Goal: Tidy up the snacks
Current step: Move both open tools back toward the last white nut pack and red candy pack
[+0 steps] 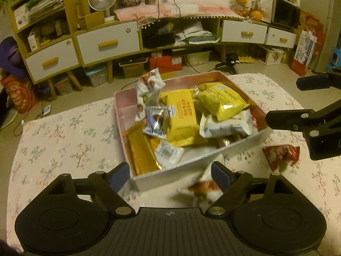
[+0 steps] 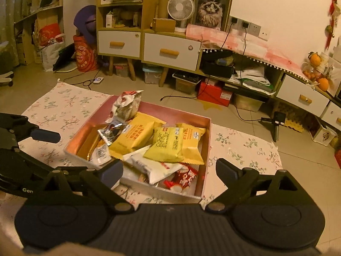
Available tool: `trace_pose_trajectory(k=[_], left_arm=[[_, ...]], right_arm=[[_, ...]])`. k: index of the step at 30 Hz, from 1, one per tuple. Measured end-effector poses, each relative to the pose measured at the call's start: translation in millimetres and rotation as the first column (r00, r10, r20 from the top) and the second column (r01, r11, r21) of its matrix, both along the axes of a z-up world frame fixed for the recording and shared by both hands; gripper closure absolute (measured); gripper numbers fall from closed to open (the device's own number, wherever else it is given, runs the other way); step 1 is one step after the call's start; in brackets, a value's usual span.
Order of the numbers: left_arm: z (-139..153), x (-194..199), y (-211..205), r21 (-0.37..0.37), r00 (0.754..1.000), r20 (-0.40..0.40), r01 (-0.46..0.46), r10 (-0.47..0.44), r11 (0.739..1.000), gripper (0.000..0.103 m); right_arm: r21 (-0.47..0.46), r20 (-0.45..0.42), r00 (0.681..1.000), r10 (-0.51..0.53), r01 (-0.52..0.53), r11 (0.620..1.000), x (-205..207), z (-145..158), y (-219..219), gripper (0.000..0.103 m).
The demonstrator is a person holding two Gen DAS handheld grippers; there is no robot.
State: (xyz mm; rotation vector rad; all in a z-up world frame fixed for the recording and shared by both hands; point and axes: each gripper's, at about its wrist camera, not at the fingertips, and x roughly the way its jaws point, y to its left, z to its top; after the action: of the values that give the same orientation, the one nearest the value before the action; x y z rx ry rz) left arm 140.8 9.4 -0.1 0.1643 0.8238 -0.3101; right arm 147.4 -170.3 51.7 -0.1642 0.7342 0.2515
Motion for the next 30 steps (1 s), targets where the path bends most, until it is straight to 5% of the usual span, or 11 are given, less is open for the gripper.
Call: trace_pose_trajectory(k=[15, 30], left_arm=[[-4, -55, 25, -0.02, 1.0, -0.026, -0.011, 0.01, 1.0, 0.007], [-46, -76, 17, -0.022, 0.995, -0.057, 0.078, -0.079, 0.997, 0.006]], right_arm=[[0.017, -0.036, 0.999, -0.021, 0.022, 1.0, -50, -14, -5, 0.001], [-0.041, -0.077, 0.997, 0.021, -0.024, 0.999, -68, -45, -20, 0.0]])
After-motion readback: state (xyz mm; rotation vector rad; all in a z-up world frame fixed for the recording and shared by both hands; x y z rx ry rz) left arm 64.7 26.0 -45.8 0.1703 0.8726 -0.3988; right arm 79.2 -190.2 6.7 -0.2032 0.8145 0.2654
